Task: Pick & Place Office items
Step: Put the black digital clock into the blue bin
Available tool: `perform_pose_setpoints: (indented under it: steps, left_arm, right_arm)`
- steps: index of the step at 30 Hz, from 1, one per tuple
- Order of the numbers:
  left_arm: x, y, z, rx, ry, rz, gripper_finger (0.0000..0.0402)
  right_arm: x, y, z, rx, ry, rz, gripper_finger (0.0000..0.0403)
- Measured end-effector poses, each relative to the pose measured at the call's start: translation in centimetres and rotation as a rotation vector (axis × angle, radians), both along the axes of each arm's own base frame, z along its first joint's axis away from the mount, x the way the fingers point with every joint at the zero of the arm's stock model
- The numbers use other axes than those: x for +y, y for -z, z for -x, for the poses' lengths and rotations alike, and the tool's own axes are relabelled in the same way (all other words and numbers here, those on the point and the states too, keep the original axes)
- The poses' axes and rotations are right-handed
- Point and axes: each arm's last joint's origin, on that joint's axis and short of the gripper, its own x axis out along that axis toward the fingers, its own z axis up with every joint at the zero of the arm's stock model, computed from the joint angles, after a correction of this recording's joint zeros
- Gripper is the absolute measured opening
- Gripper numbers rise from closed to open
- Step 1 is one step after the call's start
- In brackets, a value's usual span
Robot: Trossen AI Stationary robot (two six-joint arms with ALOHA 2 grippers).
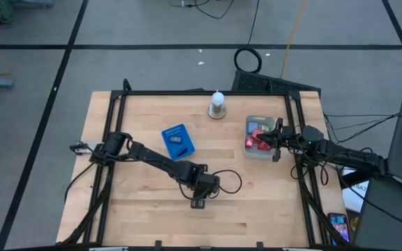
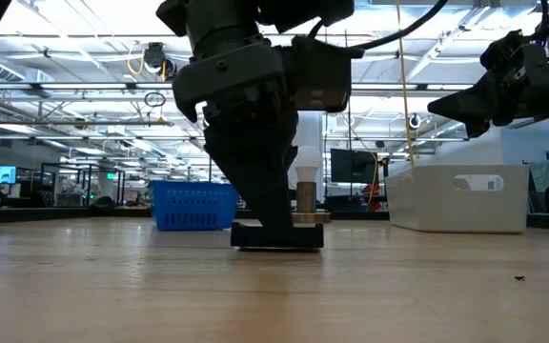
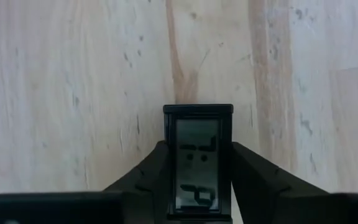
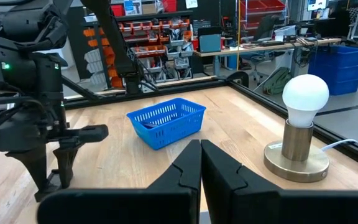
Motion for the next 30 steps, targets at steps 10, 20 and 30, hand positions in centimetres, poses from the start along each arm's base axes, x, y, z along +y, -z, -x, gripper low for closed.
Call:
perform_pose_setpoints:
  steps: [10,20,30]
  left_arm:
    - [-0.4,-7.8,1.6,-0.243,0.059,-0.097,0.0133]
    - [1.7,-18.8,9.2,-0.585,-0.044,-0.187,0.0133]
    - [6.5,-20.9,22.0,-0.946,-0.189,-0.193,0.0133]
  right_arm:
    - [0.0,0.0,0.0,0.002,-0.003,-0.001,0.0000]
    - [0.0,0.1,0.0,0.006,-0.006,-0.002,0.0000]
    - [0.0,0.1,0.0,0.007,-0.007,-0.002,0.0000]
